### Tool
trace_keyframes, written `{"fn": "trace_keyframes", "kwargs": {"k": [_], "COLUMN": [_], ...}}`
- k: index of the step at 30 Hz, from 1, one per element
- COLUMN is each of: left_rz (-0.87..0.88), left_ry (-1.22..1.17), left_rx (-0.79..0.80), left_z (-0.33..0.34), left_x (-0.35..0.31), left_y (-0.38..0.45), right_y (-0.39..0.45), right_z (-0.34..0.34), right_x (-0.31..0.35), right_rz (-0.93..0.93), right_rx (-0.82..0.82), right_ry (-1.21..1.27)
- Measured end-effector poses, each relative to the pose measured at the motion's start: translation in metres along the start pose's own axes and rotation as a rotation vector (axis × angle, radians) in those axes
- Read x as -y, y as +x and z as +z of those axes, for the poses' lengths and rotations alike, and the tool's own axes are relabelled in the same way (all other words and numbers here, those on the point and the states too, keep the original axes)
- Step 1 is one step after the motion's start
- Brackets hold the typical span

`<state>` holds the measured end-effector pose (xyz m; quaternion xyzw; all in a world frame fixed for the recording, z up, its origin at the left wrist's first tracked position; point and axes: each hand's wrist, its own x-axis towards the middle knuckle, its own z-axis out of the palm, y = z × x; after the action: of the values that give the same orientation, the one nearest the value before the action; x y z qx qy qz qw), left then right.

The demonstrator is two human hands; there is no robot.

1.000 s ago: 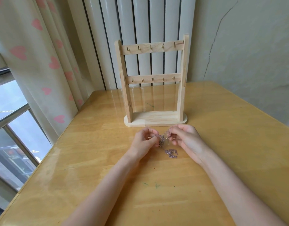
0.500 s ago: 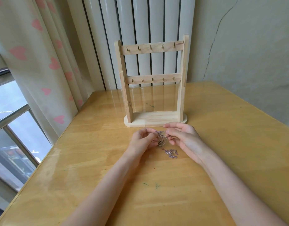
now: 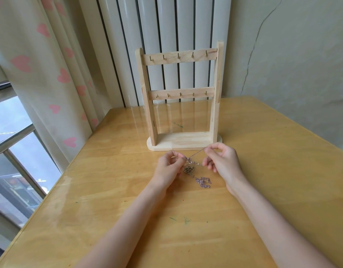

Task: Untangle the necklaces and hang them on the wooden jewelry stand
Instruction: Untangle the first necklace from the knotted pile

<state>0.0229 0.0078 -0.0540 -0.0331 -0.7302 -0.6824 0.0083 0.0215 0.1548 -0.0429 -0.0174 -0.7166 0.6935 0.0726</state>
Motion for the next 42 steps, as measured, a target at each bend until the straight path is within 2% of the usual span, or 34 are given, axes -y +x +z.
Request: {"fn": "trace_keyframes", "kwargs": {"k": [6, 10, 14, 20, 26, 28, 30, 32, 36, 42], "left_rz": [0.014, 0.048, 0.07, 0.026, 0.023, 0.025, 0.012, 0.002, 0.043, 0.12], "left_ry": [0.043, 0.064, 0.122, 0.086, 0.086, 0.072, -0.004, -0.077, -0.075, 0.002], "left_rx": [-0.01, -0.046, -0.054, -0.047, -0.036, -0.042, -0.061, -0.088, -0.082, 0.003], "left_z": [0.0, -0.002, 0.0, 0.0, -0.001, -0.003, -0.006, -0.009, -0.009, -0.004], "left_x": [0.0, -0.002, -0.001, -0.004, -0.004, -0.003, -0.002, -0.002, -0.001, 0.0], "left_y": [-0.001, -0.002, -0.001, -0.003, -0.003, -0.004, -0.003, -0.002, -0.001, -0.003], "right_y": [-0.001, 0.0, 0.003, 0.003, 0.001, 0.0, -0.001, -0.004, -0.006, -0.002], "right_z": [0.0, 0.001, 0.002, 0.001, -0.004, -0.006, -0.006, -0.005, 0.0, 0.002], "right_x": [0.002, -0.005, -0.011, -0.006, 0.004, 0.005, 0.007, 0.007, 0.003, -0.001], "right_rz": [-0.023, -0.092, -0.164, -0.187, -0.02, 0.035, 0.051, 0.039, -0.006, -0.085], "right_rx": [-0.016, 0.038, -0.051, -0.102, 0.089, 0.147, 0.19, 0.25, 0.315, 0.226], "right_ry": [-0.013, -0.276, -0.439, -0.199, 0.436, 0.518, 0.421, 0.217, -0.129, -0.153]}}
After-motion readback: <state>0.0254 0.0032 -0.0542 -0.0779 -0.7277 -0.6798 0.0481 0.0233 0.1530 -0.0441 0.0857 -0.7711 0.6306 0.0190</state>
